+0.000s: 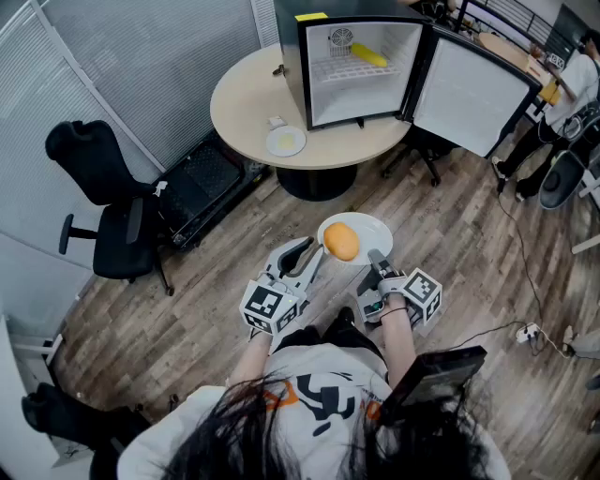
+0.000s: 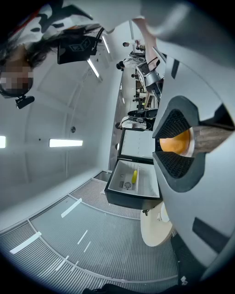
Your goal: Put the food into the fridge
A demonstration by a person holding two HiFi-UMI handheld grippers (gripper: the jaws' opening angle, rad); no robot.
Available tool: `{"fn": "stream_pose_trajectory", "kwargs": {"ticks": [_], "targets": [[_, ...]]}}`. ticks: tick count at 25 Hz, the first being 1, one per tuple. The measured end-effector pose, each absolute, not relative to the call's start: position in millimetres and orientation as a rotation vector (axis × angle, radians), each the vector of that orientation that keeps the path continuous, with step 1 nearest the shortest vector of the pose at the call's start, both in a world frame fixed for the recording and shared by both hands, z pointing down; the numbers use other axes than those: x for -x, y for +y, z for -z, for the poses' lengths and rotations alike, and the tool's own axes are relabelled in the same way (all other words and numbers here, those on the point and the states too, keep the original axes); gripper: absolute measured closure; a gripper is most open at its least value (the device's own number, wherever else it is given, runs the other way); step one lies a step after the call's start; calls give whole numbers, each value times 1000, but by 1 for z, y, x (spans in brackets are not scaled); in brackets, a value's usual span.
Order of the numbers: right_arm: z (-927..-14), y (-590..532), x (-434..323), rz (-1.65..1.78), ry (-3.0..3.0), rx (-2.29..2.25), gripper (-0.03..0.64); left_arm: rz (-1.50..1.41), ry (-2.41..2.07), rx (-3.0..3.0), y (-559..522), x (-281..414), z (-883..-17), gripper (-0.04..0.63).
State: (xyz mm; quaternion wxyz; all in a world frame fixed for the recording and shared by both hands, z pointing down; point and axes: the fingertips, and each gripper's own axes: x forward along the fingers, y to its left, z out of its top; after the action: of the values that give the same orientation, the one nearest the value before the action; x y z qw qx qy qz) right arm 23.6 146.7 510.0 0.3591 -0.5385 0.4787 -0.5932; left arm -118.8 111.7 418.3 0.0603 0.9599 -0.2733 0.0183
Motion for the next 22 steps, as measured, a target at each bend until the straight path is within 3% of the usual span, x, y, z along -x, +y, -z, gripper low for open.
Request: {"fn": "stream_pose_trajectory", "kwargs": {"ticks": [22], "targets": [[-509, 109, -71, 1520, 1228, 1397, 578, -80, -830, -2904, 76, 74, -417, 497]]}}
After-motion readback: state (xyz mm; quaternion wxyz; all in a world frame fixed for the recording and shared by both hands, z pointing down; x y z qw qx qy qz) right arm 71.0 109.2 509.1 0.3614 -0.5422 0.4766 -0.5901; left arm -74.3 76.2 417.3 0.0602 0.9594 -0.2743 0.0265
